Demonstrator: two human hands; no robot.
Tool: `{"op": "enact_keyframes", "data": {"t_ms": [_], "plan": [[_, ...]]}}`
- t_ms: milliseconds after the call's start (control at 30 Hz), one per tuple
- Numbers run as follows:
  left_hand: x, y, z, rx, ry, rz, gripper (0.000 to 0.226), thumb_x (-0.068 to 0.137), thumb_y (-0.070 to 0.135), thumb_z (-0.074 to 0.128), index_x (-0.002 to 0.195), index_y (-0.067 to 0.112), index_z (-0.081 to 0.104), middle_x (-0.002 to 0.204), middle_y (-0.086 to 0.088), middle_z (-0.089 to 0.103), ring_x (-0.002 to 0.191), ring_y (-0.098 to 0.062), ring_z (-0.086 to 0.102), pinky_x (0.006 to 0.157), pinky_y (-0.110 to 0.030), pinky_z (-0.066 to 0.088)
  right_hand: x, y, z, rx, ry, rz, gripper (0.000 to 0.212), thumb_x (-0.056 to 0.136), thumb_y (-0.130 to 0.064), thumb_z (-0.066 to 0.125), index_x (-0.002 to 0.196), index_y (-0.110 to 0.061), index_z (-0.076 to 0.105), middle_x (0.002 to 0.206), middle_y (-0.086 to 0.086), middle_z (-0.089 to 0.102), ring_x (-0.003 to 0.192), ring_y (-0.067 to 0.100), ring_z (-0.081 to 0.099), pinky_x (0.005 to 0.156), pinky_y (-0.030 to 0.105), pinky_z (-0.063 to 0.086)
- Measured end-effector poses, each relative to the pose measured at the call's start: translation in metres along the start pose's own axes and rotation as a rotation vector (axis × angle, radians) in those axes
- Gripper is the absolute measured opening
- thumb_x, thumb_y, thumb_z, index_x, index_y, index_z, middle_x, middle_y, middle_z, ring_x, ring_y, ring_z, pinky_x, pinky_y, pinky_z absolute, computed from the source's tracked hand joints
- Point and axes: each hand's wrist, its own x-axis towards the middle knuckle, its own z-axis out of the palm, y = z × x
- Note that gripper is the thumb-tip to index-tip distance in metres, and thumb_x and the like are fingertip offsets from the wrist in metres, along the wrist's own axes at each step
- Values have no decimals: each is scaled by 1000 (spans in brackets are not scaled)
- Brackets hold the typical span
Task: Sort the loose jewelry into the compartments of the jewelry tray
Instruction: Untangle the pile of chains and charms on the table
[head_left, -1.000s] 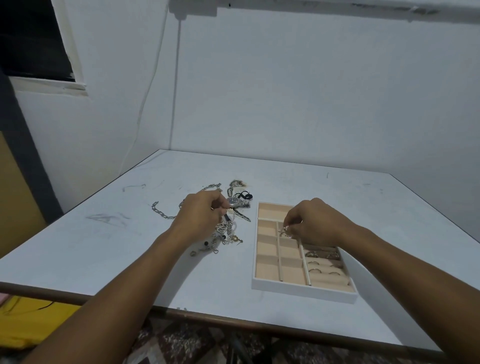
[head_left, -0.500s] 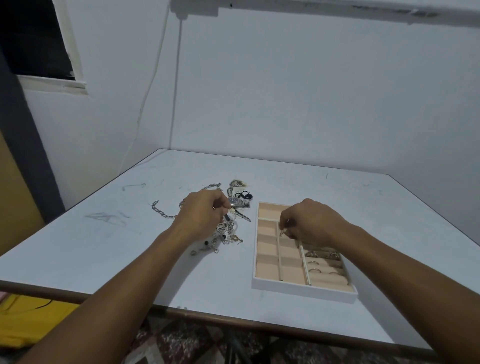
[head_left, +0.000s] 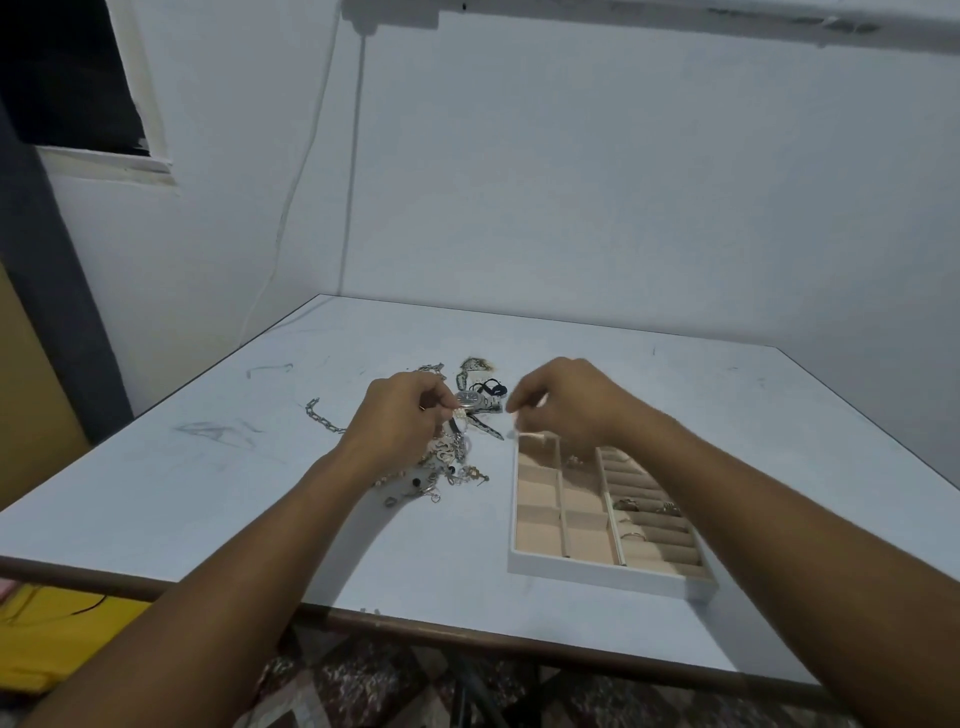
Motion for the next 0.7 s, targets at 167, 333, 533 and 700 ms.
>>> {"op": "enact_keyframes", "data": {"t_ms": [167, 333, 533, 700], "plan": [[-2, -1, -2, -20, 75, 13, 10, 90, 12, 62, 84, 18, 66, 69, -1, 68, 57, -8, 55, 46, -9, 39, 18, -22, 40, 151, -101, -1, 12, 74, -24, 80, 85, -20, 76, 78, -7, 68, 74, 8, 56, 71, 25, 43], [1, -6, -6, -83, 122, -13, 6, 90, 13, 63, 88, 16, 68, 71, 3, 66, 49, 4, 53, 42, -6, 35, 21, -27, 50, 295, -65, -19, 7, 77, -19, 78, 72, -19, 73, 62, -12, 63, 56, -4, 53, 57, 13, 41], [1, -11, -11, -96, 126, -31, 5, 90, 16, 64, 89, 19, 67, 75, 0, 70, 63, -5, 59, 47, -8, 38, 26, -20, 53, 49, 2, 51, 5, 77, -32, 73, 76, -28, 72, 73, -16, 64, 89, 12, 55, 89, 39, 34], [0, -11, -11, -77, 111, -28, 6, 90, 15, 64, 87, 20, 66, 73, 1, 69, 62, -5, 58, 47, -6, 38, 28, -17, 54, -97, 43, 70, 5, 80, -24, 66, 77, -26, 70, 81, -9, 72, 88, 14, 53, 80, 36, 24]]}}
